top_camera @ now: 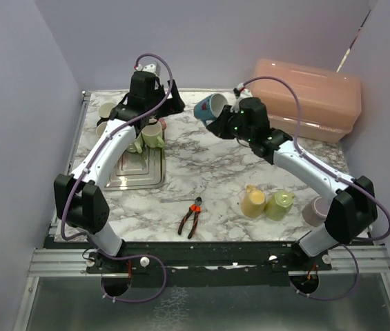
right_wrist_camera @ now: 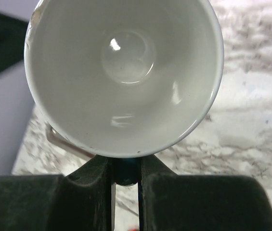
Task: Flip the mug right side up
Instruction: Place the cup on the tray.
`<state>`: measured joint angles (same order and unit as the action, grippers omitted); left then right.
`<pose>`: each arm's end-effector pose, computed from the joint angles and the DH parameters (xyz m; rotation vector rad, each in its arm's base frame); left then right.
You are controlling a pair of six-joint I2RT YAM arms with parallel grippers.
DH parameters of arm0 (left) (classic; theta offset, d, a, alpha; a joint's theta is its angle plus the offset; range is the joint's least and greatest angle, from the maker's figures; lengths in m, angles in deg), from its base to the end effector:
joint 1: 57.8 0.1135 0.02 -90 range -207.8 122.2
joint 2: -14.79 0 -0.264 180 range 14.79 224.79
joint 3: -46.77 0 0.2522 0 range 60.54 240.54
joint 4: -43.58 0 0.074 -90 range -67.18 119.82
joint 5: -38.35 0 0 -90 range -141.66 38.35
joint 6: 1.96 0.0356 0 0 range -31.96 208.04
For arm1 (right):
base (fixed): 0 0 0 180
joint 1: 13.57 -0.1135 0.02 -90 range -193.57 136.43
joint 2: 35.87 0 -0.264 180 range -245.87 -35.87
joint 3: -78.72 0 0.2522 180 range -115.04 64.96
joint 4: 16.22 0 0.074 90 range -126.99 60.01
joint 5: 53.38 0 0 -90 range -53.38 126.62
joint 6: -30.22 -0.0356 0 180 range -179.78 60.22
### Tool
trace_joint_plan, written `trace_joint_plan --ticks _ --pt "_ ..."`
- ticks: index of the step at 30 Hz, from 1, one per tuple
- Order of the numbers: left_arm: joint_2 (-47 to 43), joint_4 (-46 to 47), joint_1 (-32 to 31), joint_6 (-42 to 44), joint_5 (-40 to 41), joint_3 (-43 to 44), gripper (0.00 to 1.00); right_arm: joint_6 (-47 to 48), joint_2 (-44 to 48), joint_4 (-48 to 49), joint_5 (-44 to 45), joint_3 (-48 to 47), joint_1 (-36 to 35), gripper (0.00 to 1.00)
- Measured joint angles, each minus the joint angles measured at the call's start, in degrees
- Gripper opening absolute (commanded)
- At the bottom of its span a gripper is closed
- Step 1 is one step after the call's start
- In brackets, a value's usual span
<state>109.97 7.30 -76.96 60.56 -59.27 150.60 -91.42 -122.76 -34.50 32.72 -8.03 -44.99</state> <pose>0.3668 -0.1325 0.3637 -0.0682 2.1094 -0.6342 0.3075 0.1907 0.3419 -0.0447 1.9747 0.8018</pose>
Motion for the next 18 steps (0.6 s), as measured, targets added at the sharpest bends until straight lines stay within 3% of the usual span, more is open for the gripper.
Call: trace_joint_plan --ticks 6,18 --pt "-6.19 -7.08 1.42 3.80 18.34 -3.67 0.87 6.45 -7.26 -7.82 4.61 -3.48 -7.93 0.01" --pt "-13.09 -13.27 4.50 4.57 29.90 -10.05 0.83 17.97 -23.39 -12.15 4.83 -17.05 -23.02 0.01"
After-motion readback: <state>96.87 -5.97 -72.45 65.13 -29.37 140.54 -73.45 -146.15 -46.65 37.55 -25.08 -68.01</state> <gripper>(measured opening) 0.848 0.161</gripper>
